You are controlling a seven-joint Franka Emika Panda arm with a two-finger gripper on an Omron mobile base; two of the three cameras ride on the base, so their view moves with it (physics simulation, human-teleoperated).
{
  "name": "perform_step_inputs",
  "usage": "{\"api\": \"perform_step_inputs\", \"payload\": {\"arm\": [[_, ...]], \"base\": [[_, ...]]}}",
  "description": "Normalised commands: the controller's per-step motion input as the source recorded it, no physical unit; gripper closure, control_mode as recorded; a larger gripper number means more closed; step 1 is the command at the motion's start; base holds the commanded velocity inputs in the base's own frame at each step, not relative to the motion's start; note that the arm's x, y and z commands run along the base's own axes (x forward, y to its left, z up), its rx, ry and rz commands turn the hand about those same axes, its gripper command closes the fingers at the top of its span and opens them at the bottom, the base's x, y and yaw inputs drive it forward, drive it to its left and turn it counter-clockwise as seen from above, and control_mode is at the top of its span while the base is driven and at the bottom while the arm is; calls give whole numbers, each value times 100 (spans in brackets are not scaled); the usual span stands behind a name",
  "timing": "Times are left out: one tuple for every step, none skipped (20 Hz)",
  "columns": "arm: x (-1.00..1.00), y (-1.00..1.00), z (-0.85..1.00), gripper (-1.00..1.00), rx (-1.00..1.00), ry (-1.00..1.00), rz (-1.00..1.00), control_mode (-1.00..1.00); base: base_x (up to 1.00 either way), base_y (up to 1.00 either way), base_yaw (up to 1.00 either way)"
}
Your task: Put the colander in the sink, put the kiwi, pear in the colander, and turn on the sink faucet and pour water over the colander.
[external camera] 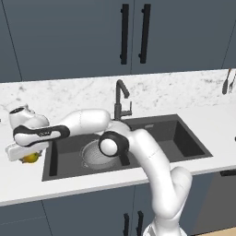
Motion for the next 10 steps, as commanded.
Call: {"api": "perform_step_inputs", "payload": {"arm": [[-7,-100,2,100,0,-17,-11,-100],[0,-100,2,100,0,-15,-13,-100],[0,-100,2,100,0,-13,-13,-100],[0,-100,1,100,0,-12,-15,-100],[0,-100,0,100,0,-10,-16,-100],[0,-100,0,100,0,-8,-17,-100],[1,-100,0,100,0,-8,-17,-100],[2,-100,0,100,0,-7,-18,-100],[2,-100,0,100,0,-5,-18,-100],[0,-100,0,100,0,-5,-18,-100]], "base": [[0,0,0],[0,0,0],[0,0,0],[0,0,0],[0,0,0],[0,0,0],[0,0,0],[0,0,0],[0,0,0],[0,0,0]]}}
